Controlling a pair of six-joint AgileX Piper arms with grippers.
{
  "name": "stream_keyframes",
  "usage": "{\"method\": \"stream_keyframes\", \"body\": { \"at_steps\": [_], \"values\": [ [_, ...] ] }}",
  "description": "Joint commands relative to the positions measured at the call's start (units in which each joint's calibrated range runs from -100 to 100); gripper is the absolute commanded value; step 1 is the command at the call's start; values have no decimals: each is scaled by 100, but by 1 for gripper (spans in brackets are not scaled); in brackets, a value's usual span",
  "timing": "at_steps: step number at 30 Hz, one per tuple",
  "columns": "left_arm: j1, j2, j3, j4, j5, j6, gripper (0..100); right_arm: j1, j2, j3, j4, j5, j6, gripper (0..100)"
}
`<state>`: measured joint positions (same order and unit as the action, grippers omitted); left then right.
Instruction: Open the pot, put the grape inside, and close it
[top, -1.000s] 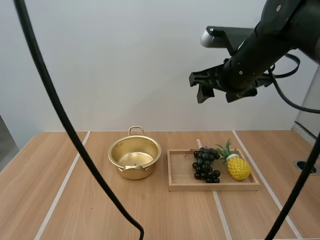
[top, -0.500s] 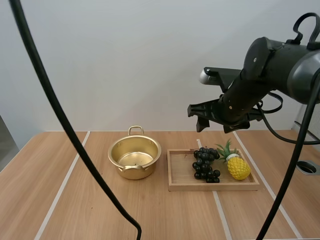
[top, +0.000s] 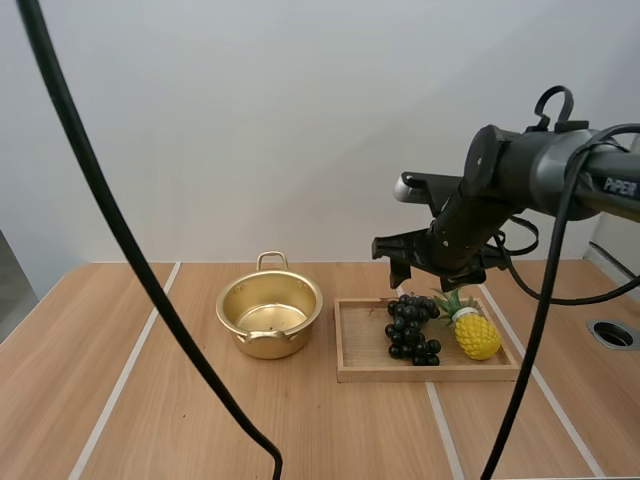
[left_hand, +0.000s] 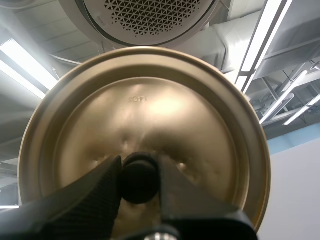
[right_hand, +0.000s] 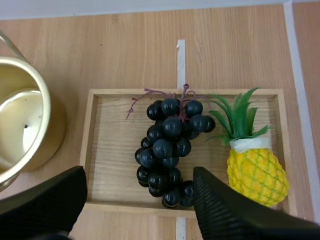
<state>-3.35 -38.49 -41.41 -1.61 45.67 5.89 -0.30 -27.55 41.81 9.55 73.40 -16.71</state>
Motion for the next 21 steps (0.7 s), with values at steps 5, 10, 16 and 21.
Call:
{"method": "stream_keyframes", "body": {
  "at_steps": [5, 10, 16, 21],
  "values": [
    [-14, 17, -29, 16, -249, -58, 0, -19, 674, 18, -31, -632, 121, 100],
    [-14, 17, -29, 16, -249, -58, 0, -19, 1087, 18, -229, -1085, 366, 100],
    [-14, 17, -29, 16, -249, -58, 0, -19, 1442, 18, -294, -1370, 450, 100],
    [-14, 17, -29, 16, -249, -58, 0, -19, 1687, 18, -294, -1576, 450, 100]
  ]
}}
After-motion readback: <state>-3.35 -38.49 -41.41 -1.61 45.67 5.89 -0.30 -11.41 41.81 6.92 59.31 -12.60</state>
